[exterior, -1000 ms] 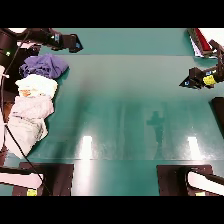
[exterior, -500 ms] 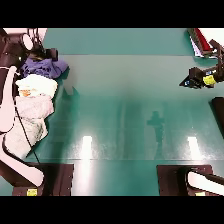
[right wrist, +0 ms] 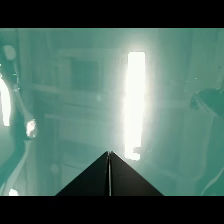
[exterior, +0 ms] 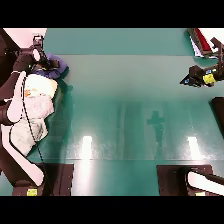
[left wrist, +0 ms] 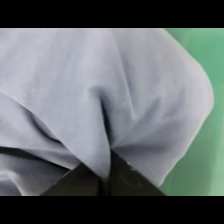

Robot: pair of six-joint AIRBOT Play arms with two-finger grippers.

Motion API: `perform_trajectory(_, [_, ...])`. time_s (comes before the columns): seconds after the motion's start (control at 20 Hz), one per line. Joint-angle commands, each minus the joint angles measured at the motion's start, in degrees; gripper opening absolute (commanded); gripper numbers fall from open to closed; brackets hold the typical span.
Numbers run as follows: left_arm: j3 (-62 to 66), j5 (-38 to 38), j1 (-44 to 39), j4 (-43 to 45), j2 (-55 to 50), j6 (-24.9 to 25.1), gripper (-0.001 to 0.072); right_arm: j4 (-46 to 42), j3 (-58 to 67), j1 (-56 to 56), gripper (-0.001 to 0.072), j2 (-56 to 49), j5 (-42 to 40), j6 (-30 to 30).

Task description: Fold the shirts.

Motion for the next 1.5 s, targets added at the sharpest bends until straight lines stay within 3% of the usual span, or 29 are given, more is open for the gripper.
perform_trajectory(0.0, [3.08, -5.81, 0.13, -0.37, -0.24, -0.07, 0.003, 0.09, 0.07, 0.07, 0.0014, -0.02, 0.04, 0.0])
perform_trajectory(0.15, [10.97, -12.92, -0.28, -4.39, 2.32, 1.2, 0.0029, 0.44, 1.36, 0.04, 0.0014, -0.02, -0.07, 0.0])
perform_trajectory(0.3, [11.06, -12.59, -3.89, -4.79, 14.05, 6.03, 0.0029, 0.42, 7.04, -0.07, 0.0014, -0.02, -0.79, 0.0])
perform_trajectory(0.5, [11.06, -19.08, -11.96, -7.8, 30.58, 11.21, 0.003, 0.42, 16.48, -0.07, 0.0014, -0.02, -3.52, -0.02])
perform_trajectory(0.7, [11.06, -25.86, -20.94, -15.93, 41.09, 12.41, 0.003, 0.42, 23.93, -0.07, 0.0014, -0.02, -5.31, -0.02])
perform_trajectory(0.85, [8.44, -28.76, -29.31, -18.93, 42.82, 12.41, 0.003, 0.44, 27.17, -0.04, 0.0014, -0.02, -4.92, -0.02])
perform_trajectory(1.05, [-3.67, -26.34, -38.42, -20.74, 41.22, 12.39, 0.003, 0.42, 28.02, -0.04, 0.0014, -0.04, -1.99, -0.02])
perform_trajectory(1.2, [-11.56, -18.08, -41.29, -23.12, 37.77, 12.37, 0.0046, 0.33, 28.02, -0.07, 0.0014, -0.15, -0.09, -0.02])
perform_trajectory(1.25, [-12.68, -15.85, -41.27, -25.83, 36.44, 12.39, 0.0314, 0.31, 28.02, -0.07, 0.0014, -0.17, 0.28, -0.02])
perform_trajectory(1.3, [-12.68, -14.69, -41.11, -27.28, 35.1, 12.37, 0.065, 0.24, 28.02, -0.07, 0.0014, -0.17, 0.52, -0.02])
perform_trajectory(1.35, [-12.63, -14.21, -41.11, -26.47, 34.53, 12.44, 0.0712, 0.24, 28.02, -0.07, 0.0014, -0.17, 0.7, -0.02])
perform_trajectory(1.45, [-11.78, -15.82, -39.8, -21.16, 34.75, 12.41, 0.0712, 0.13, 28.02, -0.07, 0.0013, -0.22, 1.11, -0.02])
